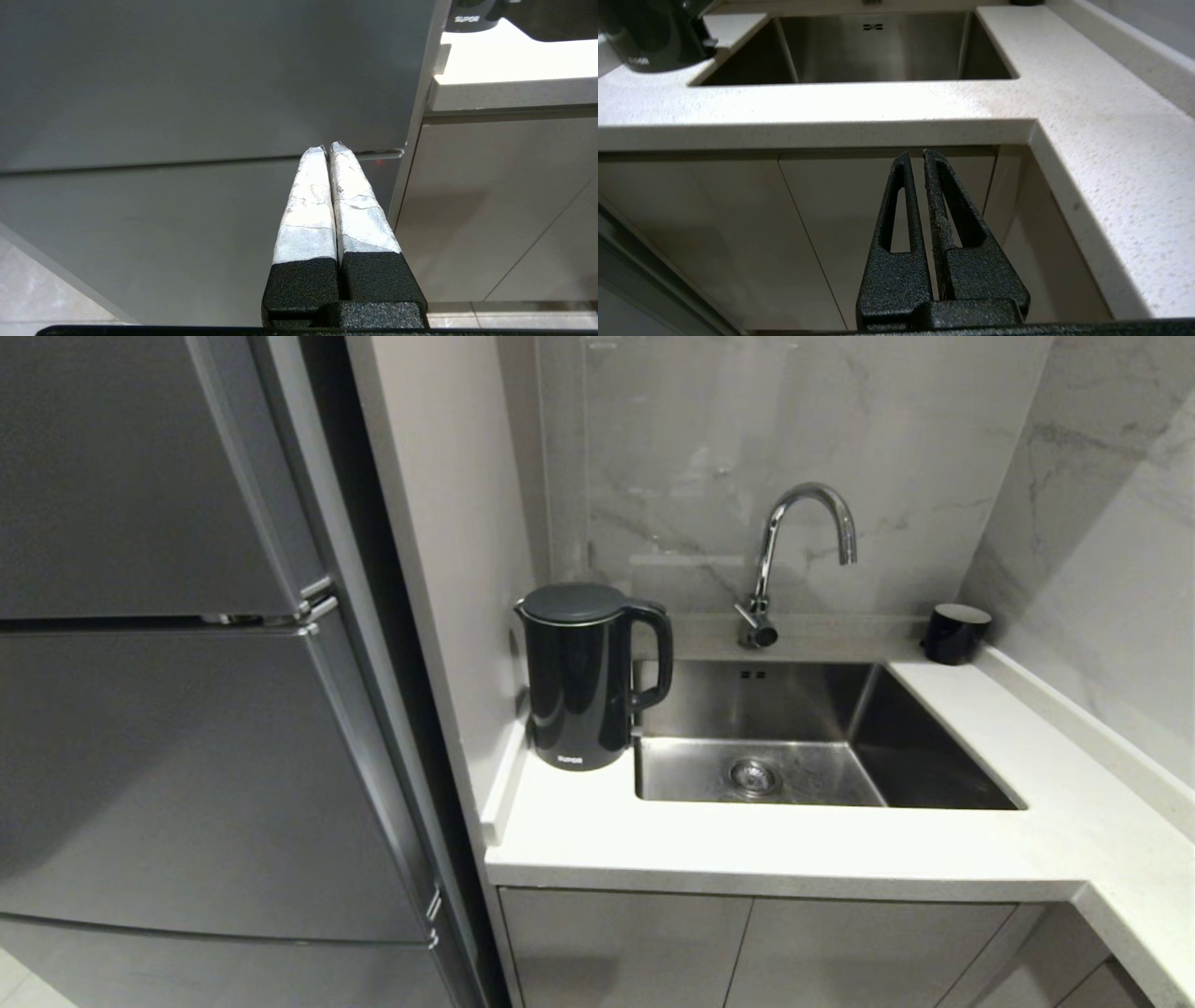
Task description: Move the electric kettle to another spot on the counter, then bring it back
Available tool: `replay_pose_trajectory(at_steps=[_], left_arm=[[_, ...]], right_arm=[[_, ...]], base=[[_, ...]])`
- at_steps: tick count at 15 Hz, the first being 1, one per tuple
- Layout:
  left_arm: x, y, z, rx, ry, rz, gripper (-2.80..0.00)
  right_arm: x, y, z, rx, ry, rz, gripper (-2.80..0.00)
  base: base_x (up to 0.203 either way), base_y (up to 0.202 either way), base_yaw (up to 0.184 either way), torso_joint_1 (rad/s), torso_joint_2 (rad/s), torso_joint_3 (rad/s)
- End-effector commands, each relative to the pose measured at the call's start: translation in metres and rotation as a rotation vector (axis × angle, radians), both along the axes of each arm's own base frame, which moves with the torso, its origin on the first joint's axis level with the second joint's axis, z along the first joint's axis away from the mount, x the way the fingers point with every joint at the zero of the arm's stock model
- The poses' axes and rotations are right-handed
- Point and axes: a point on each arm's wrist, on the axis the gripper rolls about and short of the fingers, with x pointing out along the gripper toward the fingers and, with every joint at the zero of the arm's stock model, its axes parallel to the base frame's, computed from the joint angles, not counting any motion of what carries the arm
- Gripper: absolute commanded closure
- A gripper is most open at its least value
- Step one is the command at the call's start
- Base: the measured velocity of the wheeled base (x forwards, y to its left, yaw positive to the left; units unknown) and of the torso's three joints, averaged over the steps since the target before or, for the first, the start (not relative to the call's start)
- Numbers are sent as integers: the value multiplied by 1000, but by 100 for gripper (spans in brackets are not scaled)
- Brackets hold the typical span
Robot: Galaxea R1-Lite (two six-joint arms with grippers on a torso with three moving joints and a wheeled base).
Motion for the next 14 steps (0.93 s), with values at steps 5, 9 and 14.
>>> replay_pose_trajectory(at_steps=[5, 9, 14], left_arm=[[0, 0, 0, 0, 2, 0, 0], [0, 0, 0, 0, 2, 0, 0], [0, 0, 0, 0, 2, 0, 0]], right_arm=[[0, 0, 0, 0, 2, 0, 0], [0, 0, 0, 0, 2, 0, 0], [0, 0, 0, 0, 2, 0, 0]], base=[[0, 0, 0, -171, 521, 349], [0, 0, 0, -148, 528, 376], [0, 0, 0, -101, 496, 389]])
